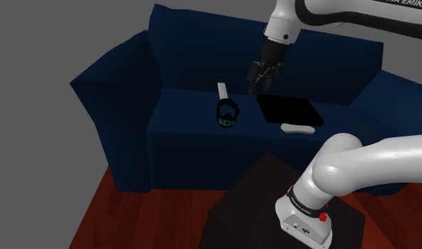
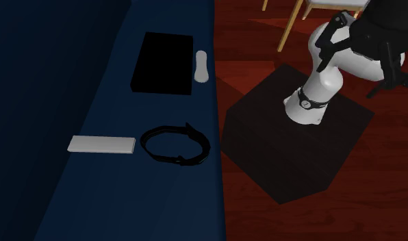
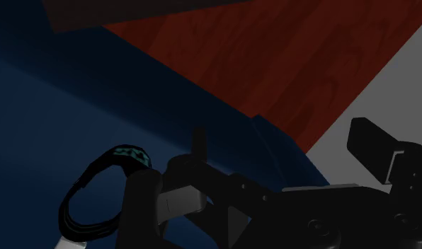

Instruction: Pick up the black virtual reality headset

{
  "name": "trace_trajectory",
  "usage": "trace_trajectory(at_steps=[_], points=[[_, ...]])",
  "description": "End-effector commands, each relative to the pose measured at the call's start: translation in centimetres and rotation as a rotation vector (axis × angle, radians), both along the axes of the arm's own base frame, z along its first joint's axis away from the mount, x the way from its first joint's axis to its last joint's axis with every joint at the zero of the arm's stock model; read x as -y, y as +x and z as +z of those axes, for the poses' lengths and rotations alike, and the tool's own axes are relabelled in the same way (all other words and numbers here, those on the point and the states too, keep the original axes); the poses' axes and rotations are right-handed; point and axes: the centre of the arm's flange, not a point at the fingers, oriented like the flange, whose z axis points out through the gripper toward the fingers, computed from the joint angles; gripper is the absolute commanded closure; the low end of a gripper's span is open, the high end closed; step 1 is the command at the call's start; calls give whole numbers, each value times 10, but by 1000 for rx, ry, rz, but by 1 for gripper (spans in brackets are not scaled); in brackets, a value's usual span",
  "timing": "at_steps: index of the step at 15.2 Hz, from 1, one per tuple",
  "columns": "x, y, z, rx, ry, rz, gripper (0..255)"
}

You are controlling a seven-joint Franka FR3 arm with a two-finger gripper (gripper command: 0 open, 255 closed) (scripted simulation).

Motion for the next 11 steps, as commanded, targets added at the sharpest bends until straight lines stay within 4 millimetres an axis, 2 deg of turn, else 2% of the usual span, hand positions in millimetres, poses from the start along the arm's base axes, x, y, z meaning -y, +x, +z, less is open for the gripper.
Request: trace_trajectory(at_steps=[1,11], points=[[0,0,0,0,0,0,0],[96,75,-71,-38,60,-75,0]])
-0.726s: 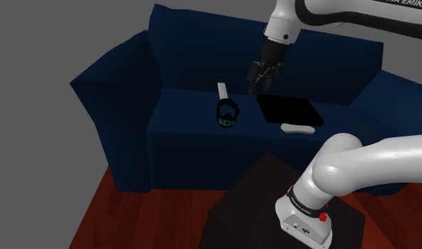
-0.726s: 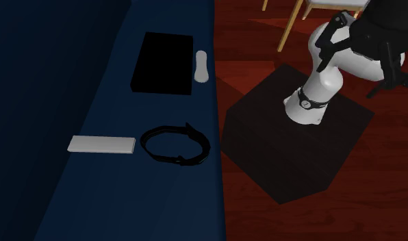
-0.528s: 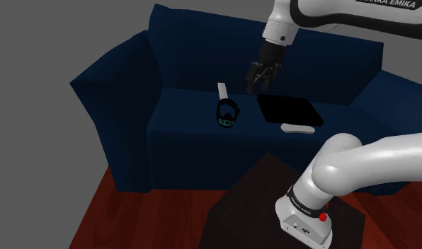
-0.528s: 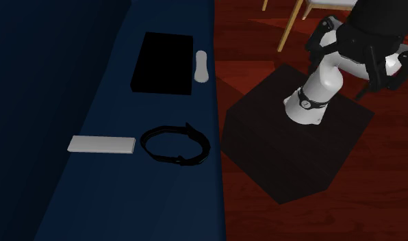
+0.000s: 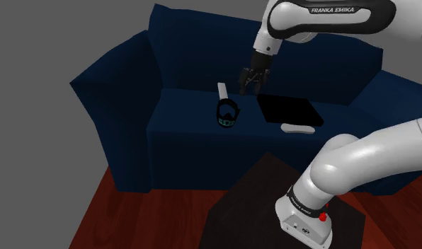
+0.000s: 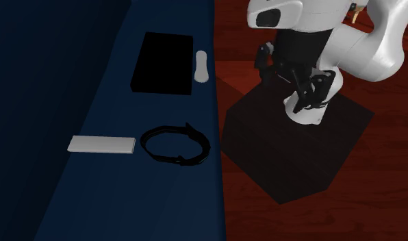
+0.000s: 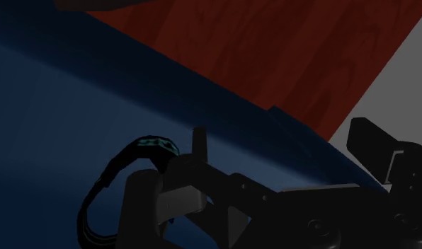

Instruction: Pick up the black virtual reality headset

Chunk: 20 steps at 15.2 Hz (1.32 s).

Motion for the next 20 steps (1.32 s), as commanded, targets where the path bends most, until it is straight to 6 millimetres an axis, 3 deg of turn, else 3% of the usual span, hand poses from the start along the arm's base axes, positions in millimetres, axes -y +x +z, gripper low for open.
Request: trace_trajectory(at_steps=[1,20], points=[[22,13,-18,-7,11,-15,0],[206,125,-177,-80,124,-159,0]])
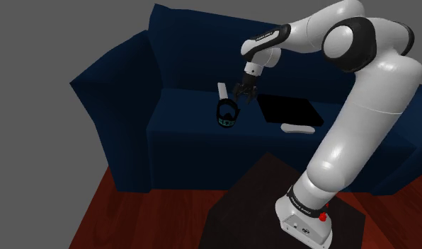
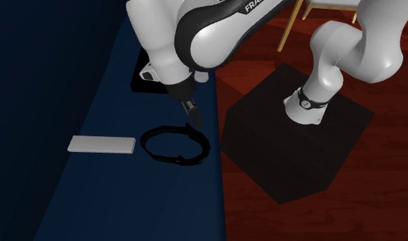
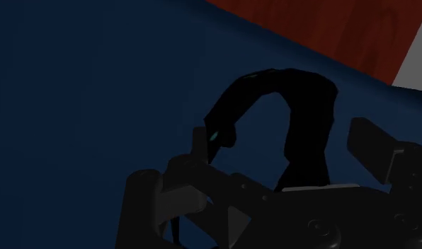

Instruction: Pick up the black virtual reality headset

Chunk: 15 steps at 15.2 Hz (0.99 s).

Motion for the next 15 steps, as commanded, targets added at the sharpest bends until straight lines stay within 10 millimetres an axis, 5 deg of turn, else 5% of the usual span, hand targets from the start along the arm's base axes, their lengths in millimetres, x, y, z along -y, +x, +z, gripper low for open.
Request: trace_trajectory(at_steps=[1,11,12,15], points=[[20,11,-23,-8,12,-15,0],[21,12,-63,-8,12,-15,0],[21,12,-64,-8,12,-15,255],[21,12,-63,-8,12,-15,255]])
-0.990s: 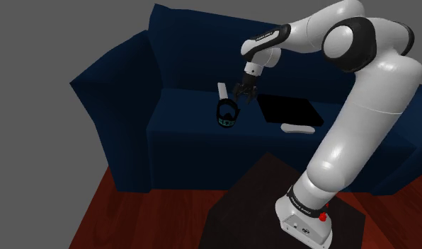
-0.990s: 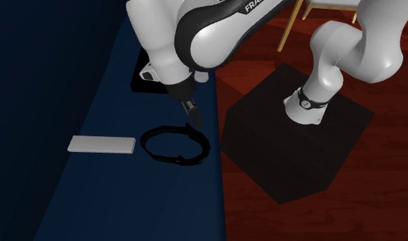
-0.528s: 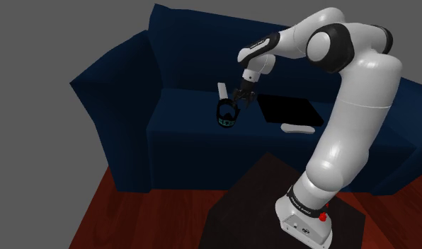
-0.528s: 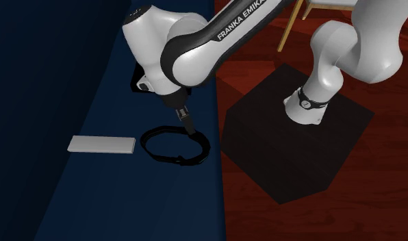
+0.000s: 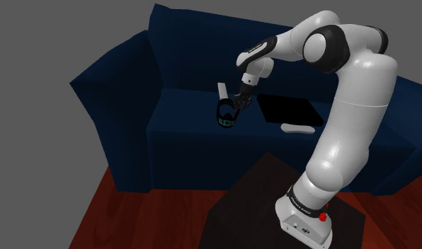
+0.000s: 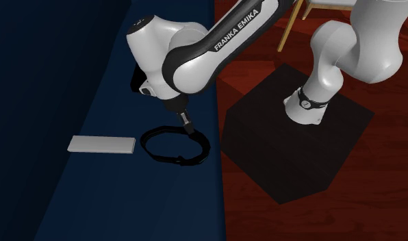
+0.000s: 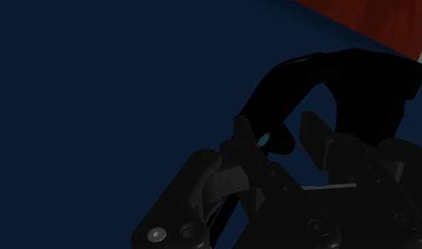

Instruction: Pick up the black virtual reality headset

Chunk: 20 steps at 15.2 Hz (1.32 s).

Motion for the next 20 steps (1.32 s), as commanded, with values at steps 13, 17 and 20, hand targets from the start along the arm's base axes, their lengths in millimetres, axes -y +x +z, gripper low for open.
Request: trace_trajectory(at_steps=[13,17,20], points=[[0,0,36,-1,0,0,255],[0,0,57,-1,0,0,255],[0,0,73,-1,0,0,255]])
